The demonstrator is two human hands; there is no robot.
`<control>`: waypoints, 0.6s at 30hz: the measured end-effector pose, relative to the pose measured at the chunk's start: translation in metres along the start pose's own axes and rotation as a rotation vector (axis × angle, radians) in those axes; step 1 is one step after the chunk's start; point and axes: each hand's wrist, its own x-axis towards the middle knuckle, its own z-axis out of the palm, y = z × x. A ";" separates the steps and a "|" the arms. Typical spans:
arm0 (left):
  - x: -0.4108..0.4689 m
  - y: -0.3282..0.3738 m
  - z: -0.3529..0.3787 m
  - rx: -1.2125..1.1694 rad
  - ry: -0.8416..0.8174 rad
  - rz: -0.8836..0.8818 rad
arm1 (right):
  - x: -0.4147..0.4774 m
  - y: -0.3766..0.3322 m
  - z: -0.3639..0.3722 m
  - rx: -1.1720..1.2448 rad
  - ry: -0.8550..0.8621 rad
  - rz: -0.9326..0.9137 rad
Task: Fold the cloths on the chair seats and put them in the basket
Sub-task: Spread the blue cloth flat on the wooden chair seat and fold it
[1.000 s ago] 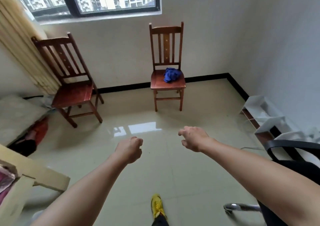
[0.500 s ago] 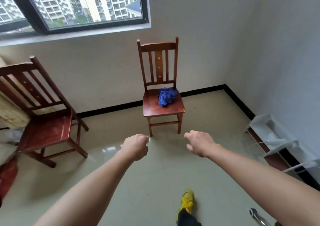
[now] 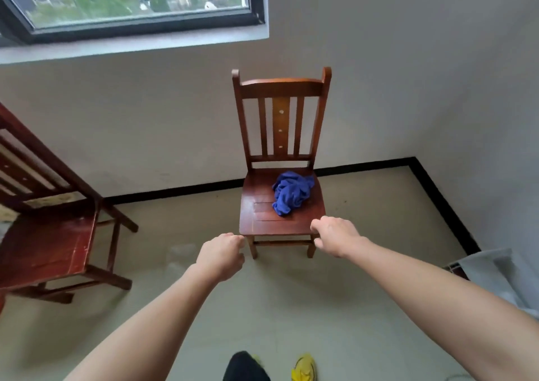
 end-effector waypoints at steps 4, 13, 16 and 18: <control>0.065 -0.029 -0.002 -0.014 -0.064 -0.046 | 0.073 0.004 -0.014 0.013 -0.036 -0.027; 0.266 -0.080 0.013 -0.044 -0.231 0.018 | 0.235 0.033 0.005 0.120 -0.164 0.149; 0.312 -0.083 0.018 -0.070 -0.293 0.037 | 0.269 0.044 0.009 0.193 -0.183 0.230; 0.341 -0.082 0.026 -0.085 -0.326 0.045 | 0.290 0.053 0.014 0.227 -0.198 0.277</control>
